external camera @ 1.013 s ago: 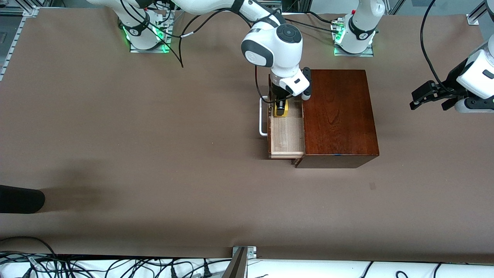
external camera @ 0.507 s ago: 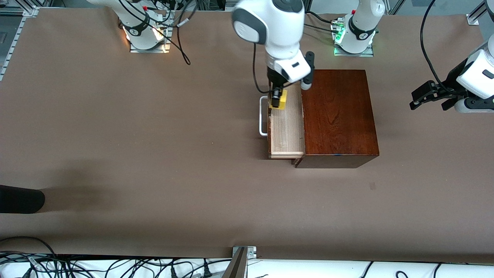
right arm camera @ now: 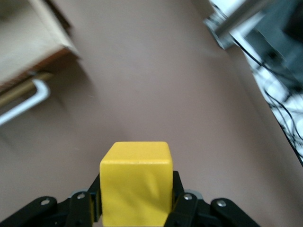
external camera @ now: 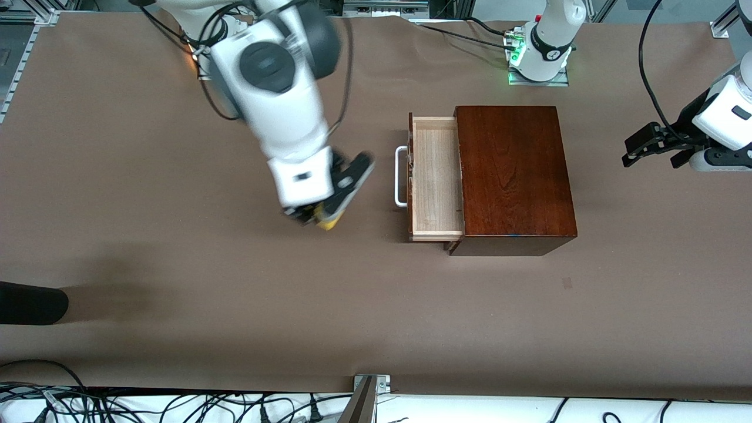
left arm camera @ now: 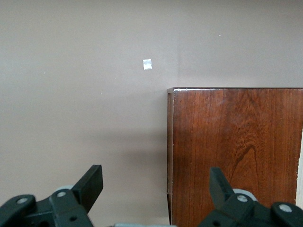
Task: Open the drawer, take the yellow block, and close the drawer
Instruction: 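Carry the cube away with the right gripper while the left gripper reaches the drawer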
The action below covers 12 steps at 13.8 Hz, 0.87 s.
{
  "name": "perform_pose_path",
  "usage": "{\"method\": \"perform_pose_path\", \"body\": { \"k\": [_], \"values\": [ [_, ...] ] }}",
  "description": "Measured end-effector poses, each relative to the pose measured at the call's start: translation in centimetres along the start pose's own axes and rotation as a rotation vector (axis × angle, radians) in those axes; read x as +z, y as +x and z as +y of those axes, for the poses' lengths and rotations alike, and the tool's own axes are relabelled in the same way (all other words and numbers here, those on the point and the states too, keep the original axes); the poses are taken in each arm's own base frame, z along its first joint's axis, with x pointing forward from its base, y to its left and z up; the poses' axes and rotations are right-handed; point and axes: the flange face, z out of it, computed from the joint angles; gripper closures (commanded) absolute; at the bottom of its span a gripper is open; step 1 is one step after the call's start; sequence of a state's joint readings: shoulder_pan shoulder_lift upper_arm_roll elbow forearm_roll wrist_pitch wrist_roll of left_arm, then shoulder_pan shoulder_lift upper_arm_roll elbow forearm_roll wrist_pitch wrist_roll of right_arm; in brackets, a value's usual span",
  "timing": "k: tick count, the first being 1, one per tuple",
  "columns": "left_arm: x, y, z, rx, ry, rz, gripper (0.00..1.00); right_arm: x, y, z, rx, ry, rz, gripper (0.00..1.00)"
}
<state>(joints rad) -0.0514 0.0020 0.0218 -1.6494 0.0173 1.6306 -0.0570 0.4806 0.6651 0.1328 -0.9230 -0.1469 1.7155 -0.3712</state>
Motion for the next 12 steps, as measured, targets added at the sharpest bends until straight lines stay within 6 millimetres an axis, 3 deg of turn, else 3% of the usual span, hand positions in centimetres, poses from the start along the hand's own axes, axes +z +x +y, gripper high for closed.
{"method": "perform_pose_path", "body": {
  "k": [3,5,9,12],
  "values": [
    [0.1,-0.2,0.7,0.013,0.001,-0.012,0.00,4.1,-3.5,5.7,0.167,0.100,-0.014,1.00],
    [0.3,-0.6,2.3,0.044,0.003,-0.039,0.00,8.5,-6.9,9.0,0.297,0.145,-0.040,1.00],
    [-0.4,-1.9,9.0,0.208,0.009,-0.051,0.00,18.2,-15.6,13.8,0.453,0.119,-0.123,1.00],
    [-0.7,-2.4,10.9,0.355,0.007,-0.049,0.00,25.0,-23.6,15.4,0.556,0.094,-0.162,1.00]
  ]
}}
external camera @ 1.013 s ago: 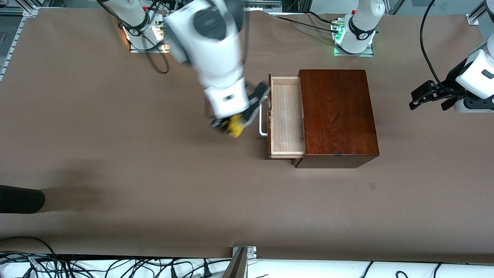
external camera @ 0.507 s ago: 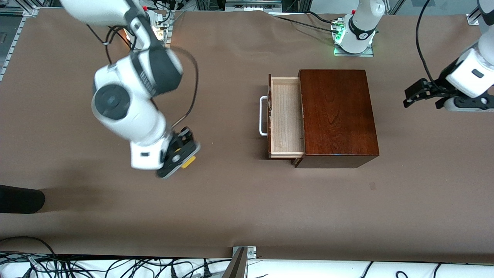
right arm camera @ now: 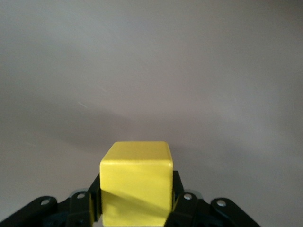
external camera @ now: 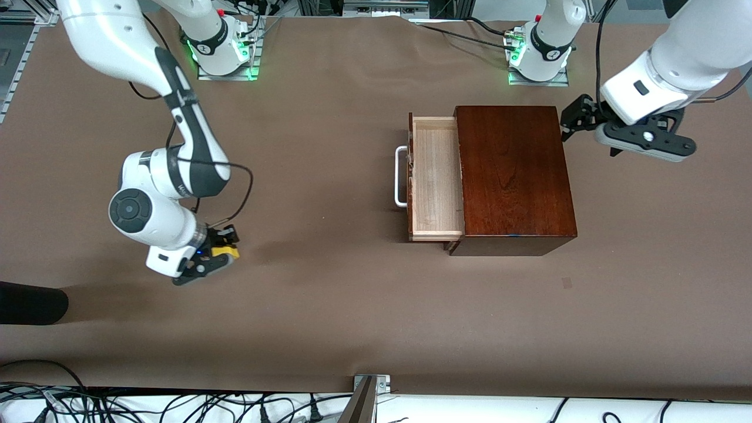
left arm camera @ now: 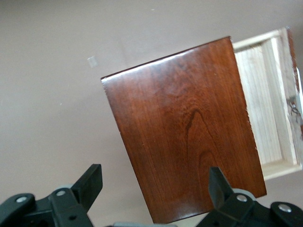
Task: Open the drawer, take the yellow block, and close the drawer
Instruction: 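Carry the cube away with the right gripper while the left gripper reaches the drawer, then set the cube down with the right gripper while the left gripper pushes the drawer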
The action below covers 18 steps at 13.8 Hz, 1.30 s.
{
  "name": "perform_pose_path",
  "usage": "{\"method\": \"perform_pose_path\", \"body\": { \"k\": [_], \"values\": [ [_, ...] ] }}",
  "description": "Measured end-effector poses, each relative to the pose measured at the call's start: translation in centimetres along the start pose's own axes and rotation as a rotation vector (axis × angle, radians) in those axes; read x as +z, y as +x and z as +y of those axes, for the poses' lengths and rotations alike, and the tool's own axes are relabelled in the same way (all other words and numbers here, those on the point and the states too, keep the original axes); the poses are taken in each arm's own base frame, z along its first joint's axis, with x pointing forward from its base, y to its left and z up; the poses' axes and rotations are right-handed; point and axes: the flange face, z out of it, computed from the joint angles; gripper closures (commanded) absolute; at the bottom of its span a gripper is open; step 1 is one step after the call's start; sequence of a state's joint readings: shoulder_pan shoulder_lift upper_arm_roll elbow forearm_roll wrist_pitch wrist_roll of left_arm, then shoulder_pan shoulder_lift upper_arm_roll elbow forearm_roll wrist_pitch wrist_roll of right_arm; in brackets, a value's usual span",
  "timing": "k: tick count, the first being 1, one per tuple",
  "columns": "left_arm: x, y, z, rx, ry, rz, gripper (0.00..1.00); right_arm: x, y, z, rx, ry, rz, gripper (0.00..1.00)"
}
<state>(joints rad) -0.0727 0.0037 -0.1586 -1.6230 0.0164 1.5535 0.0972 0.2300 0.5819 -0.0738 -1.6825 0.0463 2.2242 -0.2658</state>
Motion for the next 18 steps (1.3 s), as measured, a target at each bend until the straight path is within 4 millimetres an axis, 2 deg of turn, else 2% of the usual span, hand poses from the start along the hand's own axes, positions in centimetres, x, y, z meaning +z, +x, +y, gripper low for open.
{"method": "perform_pose_path", "body": {
  "k": [1,3,6,10,13,14,15,16,18],
  "values": [
    [0.1,0.1,0.1,0.042,-0.001,-0.002,0.00,1.4,-1.9,1.2,0.027,0.002,-0.017,1.00],
    [0.5,0.3,0.5,0.114,-0.031,-0.007,0.00,2.6,-4.9,2.7,0.071,0.006,-0.043,1.00],
    [1.6,1.0,1.2,0.195,-0.100,-0.014,0.00,4.3,-7.8,3.7,0.138,-0.004,-0.026,1.00],
    [3.3,2.0,3.0,0.377,-0.198,-0.023,0.00,6.8,-10.1,3.4,0.248,-0.001,-0.059,1.00],
    [4.6,2.2,5.1,0.431,-0.371,-0.048,0.00,6.8,-10.4,3.4,0.283,-0.002,-0.059,1.00],
    [4.8,2.3,5.6,0.435,-0.412,-0.048,0.00,6.8,-10.4,3.4,0.284,-0.002,-0.058,0.89],
    [4.7,2.4,6.0,0.436,-0.444,-0.043,0.00,6.8,-10.4,3.4,0.284,-0.002,-0.058,0.56],
    [4.6,2.5,6.3,0.437,-0.476,-0.035,0.00,6.8,-10.4,3.4,0.284,-0.002,-0.058,0.01],
    [4.4,3.0,7.0,0.448,-0.517,-0.021,0.00,6.7,-10.2,3.4,0.284,-0.004,-0.048,0.00]
  ]
}}
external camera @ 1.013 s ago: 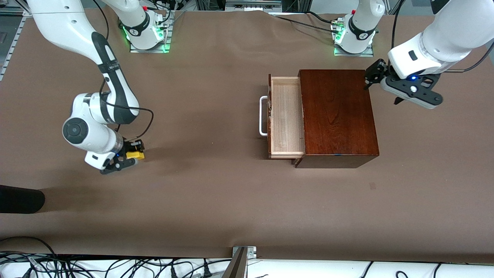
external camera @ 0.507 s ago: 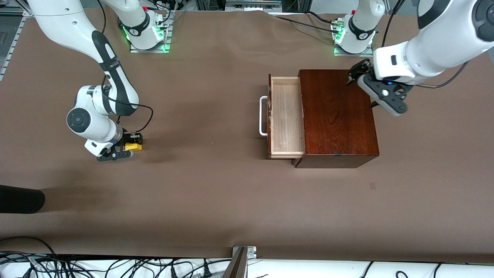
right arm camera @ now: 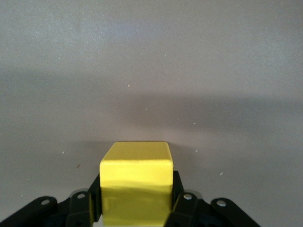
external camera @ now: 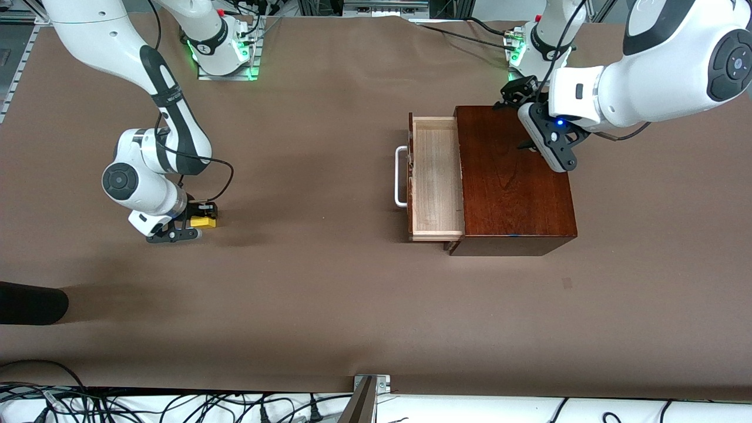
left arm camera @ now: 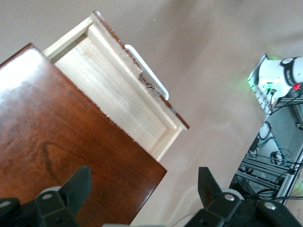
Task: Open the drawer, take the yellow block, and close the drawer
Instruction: 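Set the cube down with the right gripper while the left gripper pushes the drawer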
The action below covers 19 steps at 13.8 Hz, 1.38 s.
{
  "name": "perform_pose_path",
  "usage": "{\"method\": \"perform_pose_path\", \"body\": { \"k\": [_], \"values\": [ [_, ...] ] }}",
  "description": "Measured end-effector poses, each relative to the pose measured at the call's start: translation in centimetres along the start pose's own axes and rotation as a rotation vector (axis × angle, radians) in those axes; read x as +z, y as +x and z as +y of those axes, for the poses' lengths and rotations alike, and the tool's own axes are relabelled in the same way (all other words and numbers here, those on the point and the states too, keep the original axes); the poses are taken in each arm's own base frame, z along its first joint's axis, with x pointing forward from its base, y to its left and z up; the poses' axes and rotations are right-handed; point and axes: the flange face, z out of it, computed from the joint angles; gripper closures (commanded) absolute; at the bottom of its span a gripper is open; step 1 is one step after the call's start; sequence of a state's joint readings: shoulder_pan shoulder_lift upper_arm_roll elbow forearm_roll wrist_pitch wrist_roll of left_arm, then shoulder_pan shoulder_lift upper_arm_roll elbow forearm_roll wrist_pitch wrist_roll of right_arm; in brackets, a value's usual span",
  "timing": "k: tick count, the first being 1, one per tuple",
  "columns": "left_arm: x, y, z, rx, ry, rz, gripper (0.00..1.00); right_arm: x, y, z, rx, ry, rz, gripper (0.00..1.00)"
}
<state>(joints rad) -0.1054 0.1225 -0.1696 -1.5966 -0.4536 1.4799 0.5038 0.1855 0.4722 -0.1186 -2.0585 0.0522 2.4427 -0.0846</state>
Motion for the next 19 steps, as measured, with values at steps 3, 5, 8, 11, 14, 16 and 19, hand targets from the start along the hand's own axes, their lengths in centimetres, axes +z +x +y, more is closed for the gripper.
{"method": "perform_pose_path", "body": {
  "k": [3,5,8,11,14,16,19],
  "values": [
    [1.9,1.7,0.6,0.121,-0.023,-0.029,0.00,-3.0,1.6,0.0,-0.001,-0.001,0.072,0.00],
    [4.4,3.2,1.1,0.272,-0.043,-0.056,0.00,-6.4,2.5,0.5,0.005,-0.002,0.135,0.00],
    [8.8,6.5,1.5,0.496,-0.025,-0.049,0.00,-12.6,1.5,1.3,0.020,0.018,0.117,0.00],
    [13.1,10.0,2.1,0.608,0.033,-0.006,0.00,-21.6,-1.3,1.2,0.014,0.043,0.126,0.00],
    [18.3,12.8,3.5,0.655,0.053,0.009,0.00,-27.7,-4.5,1.0,0.006,0.068,0.083,0.00],
    [23.4,13.9,6.0,0.676,0.026,-0.044,0.00,-30.0,-5.7,0.1,-0.011,0.076,0.079,0.00],
    [28.2,15.2,7.5,0.720,0.089,-0.114,0.00,-32.2,-6.6,-0.8,-0.032,0.078,0.064,0.00]
  ]
}}
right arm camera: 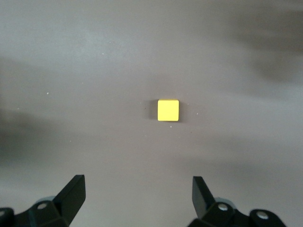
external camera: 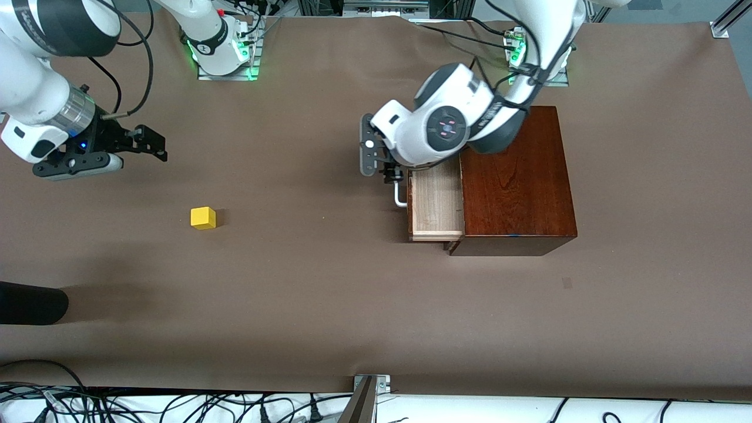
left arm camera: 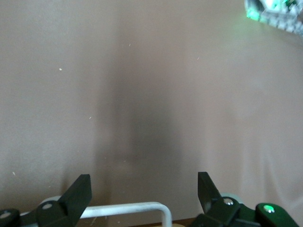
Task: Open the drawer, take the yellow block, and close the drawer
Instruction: 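Set the cube down with the right gripper while the left gripper pushes the drawer, then push the drawer shut into the box with the left gripper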
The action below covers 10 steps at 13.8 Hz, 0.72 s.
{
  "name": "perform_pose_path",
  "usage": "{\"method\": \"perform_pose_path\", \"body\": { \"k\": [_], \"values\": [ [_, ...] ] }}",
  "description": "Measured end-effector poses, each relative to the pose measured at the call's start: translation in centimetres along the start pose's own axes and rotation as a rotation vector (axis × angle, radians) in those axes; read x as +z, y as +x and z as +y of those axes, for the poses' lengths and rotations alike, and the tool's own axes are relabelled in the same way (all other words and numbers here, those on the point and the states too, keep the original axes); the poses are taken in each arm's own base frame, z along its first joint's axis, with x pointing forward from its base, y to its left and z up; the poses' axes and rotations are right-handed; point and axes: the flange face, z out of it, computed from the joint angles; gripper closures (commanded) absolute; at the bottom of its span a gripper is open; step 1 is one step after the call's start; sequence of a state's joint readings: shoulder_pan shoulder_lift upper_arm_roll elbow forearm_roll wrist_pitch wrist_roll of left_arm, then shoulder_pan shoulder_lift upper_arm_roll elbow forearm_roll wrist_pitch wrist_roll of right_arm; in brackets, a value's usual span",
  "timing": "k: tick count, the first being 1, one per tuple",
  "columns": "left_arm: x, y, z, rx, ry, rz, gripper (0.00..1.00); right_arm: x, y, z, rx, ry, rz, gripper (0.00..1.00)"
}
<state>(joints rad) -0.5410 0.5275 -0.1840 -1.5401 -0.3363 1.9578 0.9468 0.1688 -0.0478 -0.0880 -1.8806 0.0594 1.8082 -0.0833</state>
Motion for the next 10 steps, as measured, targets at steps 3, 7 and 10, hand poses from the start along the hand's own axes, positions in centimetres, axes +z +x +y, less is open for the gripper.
{"method": "perform_pose_path", "body": {
  "k": [3,7,10],
  "values": [
    [2.1,-0.6,-2.7,-0.004,0.012,-0.022,0.00,-2.6,-0.3,-0.1,0.002,0.003,-0.026,0.00],
    [3.7,-0.9,-4.1,0.054,0.073,-0.126,0.00,-4.5,0.0,0.0,-0.009,-0.049,-0.006,0.00],
    [3.5,-1.1,-4.1,0.068,0.080,-0.163,0.00,-5.4,0.6,0.0,-0.014,-0.069,-0.019,0.00]
  ]
}}
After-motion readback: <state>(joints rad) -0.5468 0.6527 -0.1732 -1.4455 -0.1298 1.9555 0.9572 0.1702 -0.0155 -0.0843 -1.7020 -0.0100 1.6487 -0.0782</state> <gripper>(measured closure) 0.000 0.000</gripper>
